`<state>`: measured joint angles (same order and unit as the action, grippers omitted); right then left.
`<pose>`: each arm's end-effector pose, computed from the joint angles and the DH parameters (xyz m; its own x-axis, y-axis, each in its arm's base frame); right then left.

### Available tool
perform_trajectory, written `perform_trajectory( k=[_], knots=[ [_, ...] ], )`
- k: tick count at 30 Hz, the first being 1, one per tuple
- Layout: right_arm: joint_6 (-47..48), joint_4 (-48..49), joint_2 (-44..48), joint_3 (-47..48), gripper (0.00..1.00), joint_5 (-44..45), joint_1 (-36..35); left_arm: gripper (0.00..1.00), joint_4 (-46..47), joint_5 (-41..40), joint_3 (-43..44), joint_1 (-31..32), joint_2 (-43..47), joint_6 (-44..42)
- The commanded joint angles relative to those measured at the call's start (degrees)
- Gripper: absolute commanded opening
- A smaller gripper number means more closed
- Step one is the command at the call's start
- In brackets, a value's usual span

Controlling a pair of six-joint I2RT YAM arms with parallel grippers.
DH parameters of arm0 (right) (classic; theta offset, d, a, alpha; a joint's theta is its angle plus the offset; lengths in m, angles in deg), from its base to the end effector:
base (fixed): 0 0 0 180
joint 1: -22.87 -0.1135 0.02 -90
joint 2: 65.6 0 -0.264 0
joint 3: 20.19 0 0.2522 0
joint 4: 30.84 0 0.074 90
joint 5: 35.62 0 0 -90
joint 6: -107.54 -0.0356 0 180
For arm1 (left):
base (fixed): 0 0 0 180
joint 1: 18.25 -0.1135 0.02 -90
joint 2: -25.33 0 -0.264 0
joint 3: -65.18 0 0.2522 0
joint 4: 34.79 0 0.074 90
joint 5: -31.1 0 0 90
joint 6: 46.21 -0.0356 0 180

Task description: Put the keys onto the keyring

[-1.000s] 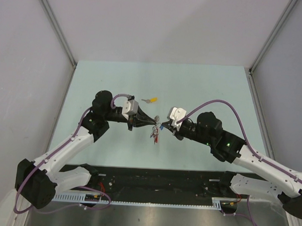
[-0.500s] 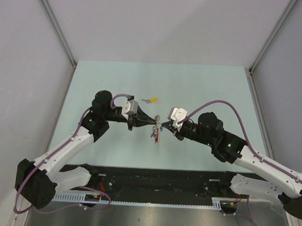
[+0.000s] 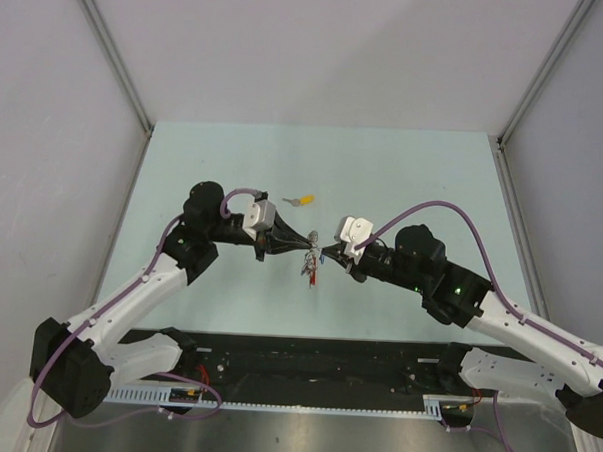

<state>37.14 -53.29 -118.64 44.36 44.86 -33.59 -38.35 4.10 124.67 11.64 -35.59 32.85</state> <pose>0.1142 0.1829 0.3541 0.2071 -0.2864 -0.9355 -0.8941 0.3328 -0.2998 0.1867 -0.1439 0.3301 0.1149 0.0333 -0.9928 0.9920 -0.0561 0.1130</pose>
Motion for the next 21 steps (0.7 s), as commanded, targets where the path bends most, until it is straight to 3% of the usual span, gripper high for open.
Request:
perform_trajectory(
  k=[1,21],
  knots=[
    [0.3,2.0,1.2,0.3,0.00,-0.1,-0.3,0.00,2.6,0.5,0.1,0.3,2.0,0.7],
    [0.2,2.2,1.4,0.3,0.00,0.4,-0.2,0.00,2.4,1.0,0.1,0.3,2.0,0.6]
  ],
)
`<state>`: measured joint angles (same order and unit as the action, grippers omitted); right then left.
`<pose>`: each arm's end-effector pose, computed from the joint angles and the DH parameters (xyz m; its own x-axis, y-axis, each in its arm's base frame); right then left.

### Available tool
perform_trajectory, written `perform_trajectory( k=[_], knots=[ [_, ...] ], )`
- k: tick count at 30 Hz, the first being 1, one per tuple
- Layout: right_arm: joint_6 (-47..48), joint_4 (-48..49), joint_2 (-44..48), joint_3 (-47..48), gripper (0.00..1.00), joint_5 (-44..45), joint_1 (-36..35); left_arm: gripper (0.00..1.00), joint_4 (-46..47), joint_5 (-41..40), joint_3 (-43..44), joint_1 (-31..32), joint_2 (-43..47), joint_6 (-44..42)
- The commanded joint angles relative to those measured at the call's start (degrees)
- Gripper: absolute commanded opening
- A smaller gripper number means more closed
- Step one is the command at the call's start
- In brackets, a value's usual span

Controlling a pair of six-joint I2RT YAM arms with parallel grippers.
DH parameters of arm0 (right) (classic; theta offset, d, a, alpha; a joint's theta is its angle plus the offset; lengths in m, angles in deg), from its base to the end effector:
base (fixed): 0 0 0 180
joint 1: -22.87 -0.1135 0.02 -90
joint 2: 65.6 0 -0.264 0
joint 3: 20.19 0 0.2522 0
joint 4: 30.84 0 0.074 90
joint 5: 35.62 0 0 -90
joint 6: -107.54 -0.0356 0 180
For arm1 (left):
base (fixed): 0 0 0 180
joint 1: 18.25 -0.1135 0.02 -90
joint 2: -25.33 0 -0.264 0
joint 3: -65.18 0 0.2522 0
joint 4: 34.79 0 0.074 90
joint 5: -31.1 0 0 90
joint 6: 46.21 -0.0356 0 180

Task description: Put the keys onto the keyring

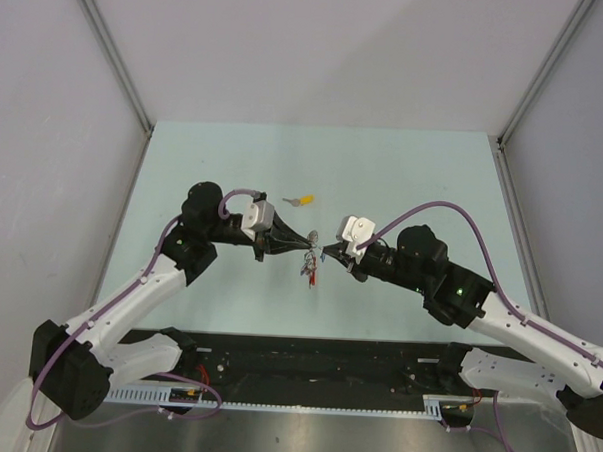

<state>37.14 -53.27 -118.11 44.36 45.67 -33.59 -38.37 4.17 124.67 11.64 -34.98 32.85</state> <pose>0.1134 0.1808 0.3559 0.2101 -0.2832 -0.9358 -0.8871 0.3471 -0.3042 0.1847 -0.1428 0.3323 0.1238 0.0280 -0.9919 0.9909 -0.0567 0.1221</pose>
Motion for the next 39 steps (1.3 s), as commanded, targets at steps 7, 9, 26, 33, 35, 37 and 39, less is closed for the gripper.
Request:
perform_trajectory(
  k=[7,9,26,33,35,37,39],
  knots=[
    [0.2,2.3,0.5,0.3,0.00,-1.0,-0.2,0.00,2.4,1.0,0.1,0.3,1.4,0.7],
    [0.2,2.4,0.4,0.2,0.00,-1.1,-0.2,0.00,2.5,1.0,0.1,0.3,1.3,0.7],
    [0.4,2.8,-0.3,0.3,0.00,-1.0,-0.1,0.00,3.0,1.7,0.1,0.4,1.0,1.4],
    [0.6,3.0,-0.3,0.3,0.00,-1.1,-0.1,0.00,3.0,1.9,0.2,0.5,0.8,1.4],
    [0.6,3.1,-0.2,0.3,0.00,-1.2,-0.1,0.00,3.0,1.9,0.1,0.6,0.7,1.4],
    [0.6,3.0,-0.3,0.3,0.00,-1.2,-0.1,0.00,2.9,1.9,0.1,0.7,0.7,1.4],
    [0.6,3.0,-0.2,0.3,0.00,-1.2,-0.1,0.00,2.8,2.0,0.1,0.7,0.7,1.5]
  ],
)
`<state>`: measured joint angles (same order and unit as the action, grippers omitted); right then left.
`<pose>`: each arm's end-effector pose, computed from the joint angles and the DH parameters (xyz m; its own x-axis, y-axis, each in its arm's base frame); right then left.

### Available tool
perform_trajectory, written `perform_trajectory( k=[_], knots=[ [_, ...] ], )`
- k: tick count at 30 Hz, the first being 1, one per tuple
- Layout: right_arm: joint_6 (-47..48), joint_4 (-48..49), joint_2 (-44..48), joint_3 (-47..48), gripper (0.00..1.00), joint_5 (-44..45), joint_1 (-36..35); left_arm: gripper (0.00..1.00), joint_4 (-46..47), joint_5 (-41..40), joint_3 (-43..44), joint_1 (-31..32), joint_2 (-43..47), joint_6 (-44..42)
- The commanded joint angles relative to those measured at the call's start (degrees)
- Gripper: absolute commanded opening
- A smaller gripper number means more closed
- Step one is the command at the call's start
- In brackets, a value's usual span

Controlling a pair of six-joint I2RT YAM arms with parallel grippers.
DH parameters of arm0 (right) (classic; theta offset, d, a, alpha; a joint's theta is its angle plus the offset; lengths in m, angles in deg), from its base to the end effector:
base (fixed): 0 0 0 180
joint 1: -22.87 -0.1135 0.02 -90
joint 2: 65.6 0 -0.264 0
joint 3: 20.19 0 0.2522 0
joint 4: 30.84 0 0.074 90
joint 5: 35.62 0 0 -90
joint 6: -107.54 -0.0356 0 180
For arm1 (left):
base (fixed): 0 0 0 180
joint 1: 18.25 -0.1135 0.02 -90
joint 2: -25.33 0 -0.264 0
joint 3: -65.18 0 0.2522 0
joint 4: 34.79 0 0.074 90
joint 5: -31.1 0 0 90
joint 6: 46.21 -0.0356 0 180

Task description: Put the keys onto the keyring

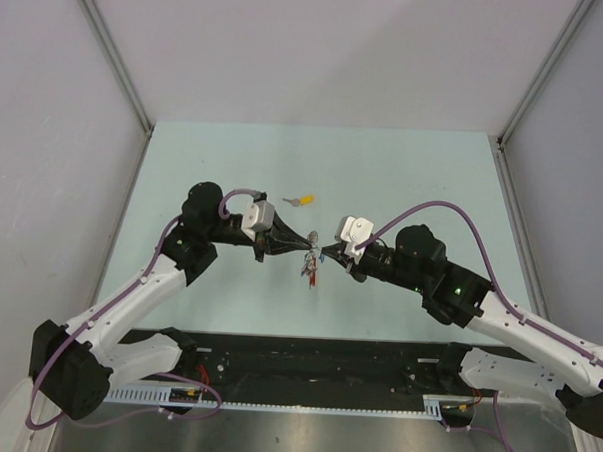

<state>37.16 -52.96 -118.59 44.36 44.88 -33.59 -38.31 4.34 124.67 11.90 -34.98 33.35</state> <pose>0.1141 0.1828 0.3549 0.2108 -0.2815 -0.9361 -0.8928 0.3346 -0.3016 0.1839 -0.1436 0.3324 0.1161 0.0269 -0.9929 0.9914 -0.0638 0.1142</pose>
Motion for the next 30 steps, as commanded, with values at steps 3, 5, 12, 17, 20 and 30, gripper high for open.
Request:
perform_trajectory(
  k=[3,5,12,17,20,30],
  knots=[
    [0.7,2.9,0.3,0.2,0.00,-0.6,-0.1,0.00,2.6,2.1,0.3,0.6,0.5,0.9],
    [0.8,3.0,0.4,0.2,0.00,-0.9,-0.2,0.00,2.4,2.7,0.4,0.6,0.4,0.9],
    [2.2,4.0,0.8,0.4,0.00,-3.9,-0.2,0.00,-0.9,6.3,2.2,1.3,-1.0,-0.7],
    [3.0,1.9,0.0,1.7,0.00,-5.3,-0.4,0.00,-2.4,7.4,3.0,1.4,-1.9,-0.8],
    [2.7,2.3,0.4,1.8,0.00,-5.2,-0.5,0.00,-2.9,6.9,3.0,1.8,-1.8,-1.3],
    [1.7,3.9,0.6,1.8,0.00,1.9,-2.8,0.00,-4.6,1.8,2.9,3.2,-0.5,-3.2]
  ],
)
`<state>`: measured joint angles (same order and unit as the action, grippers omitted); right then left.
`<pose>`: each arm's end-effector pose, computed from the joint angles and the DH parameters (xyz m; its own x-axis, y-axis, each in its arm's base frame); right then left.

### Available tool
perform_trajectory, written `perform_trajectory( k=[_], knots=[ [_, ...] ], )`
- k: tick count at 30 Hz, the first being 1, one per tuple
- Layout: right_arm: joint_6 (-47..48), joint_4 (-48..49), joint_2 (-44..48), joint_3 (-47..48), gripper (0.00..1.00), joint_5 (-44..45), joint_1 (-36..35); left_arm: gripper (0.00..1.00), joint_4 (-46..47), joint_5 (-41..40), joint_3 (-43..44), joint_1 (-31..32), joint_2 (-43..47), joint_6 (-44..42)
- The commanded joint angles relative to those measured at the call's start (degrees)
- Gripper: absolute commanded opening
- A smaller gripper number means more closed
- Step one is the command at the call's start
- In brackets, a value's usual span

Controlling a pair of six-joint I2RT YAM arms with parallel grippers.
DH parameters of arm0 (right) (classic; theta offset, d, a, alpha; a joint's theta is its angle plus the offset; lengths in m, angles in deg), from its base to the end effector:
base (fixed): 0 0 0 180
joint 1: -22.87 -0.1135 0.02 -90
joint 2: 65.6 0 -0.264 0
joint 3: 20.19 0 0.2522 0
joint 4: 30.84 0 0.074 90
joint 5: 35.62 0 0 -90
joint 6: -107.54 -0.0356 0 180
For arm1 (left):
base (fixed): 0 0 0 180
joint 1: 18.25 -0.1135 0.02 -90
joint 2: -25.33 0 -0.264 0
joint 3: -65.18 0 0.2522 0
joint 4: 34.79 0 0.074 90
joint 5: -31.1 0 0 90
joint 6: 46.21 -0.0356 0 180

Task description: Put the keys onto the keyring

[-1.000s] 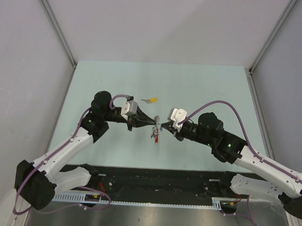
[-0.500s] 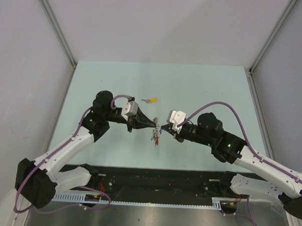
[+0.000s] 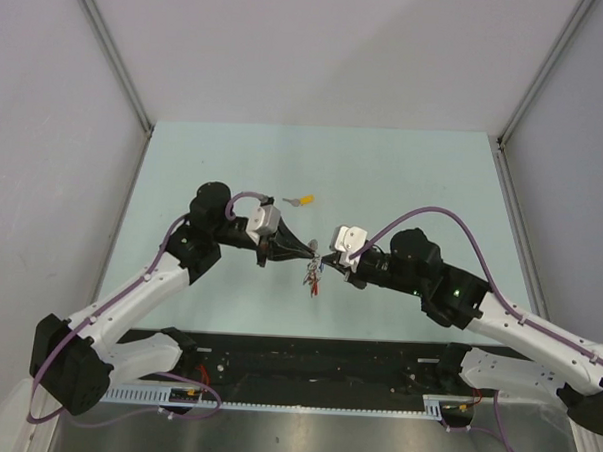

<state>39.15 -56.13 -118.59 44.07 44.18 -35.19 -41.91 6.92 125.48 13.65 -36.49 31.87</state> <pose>0.1080 0.1851 0.3472 0.2219 -0.3292 -0.9178 -0.9082 0.2728 -0.3174 0.1824 -0.1518 0.3262 0.0781 0.0511 -0.9956 0.9873 -0.1425 0.0701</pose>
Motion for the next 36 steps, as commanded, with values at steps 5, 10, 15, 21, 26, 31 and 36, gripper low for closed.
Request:
perform_trajectory(
  k=[5,10,15,21,26,31,36],
  knots=[
    [-0.4,7.7,1.1,2.1,0.00,6.2,-2.3,0.01,-1.4,-0.9,2.1,1.9,1.0,-1.8],
    [-0.7,8.7,1.7,2.1,0.00,6.9,-2.7,0.00,-3.4,-1.2,2.8,2.5,0.4,-3.2],
    [-1.0,9.3,2.8,2.1,0.00,7.6,-3.0,0.00,-5.6,-2.0,3.4,3.0,-0.4,-4.1],
    [-0.5,9.7,4.7,2.1,0.00,9.4,-3.6,0.00,-6.2,-3.0,3.9,3.2,-0.8,-4.8],
    [-0.5,9.9,5.9,2.1,0.00,9.5,-4.1,0.00,-8.7,-4.0,4.3,3.3,-1.0,-5.2],
    [-0.4,9.9,4.9,2.1,0.00,8.8,-4.2,0.00,-7.6,-4.6,4.1,3.5,-1.3,-4.5],
    [-1.1,6.3,4.6,2.0,0.00,9.8,-4.0,0.00,-2.0,-5.9,1.7,3.0,0.6,-0.3]
  ],
)
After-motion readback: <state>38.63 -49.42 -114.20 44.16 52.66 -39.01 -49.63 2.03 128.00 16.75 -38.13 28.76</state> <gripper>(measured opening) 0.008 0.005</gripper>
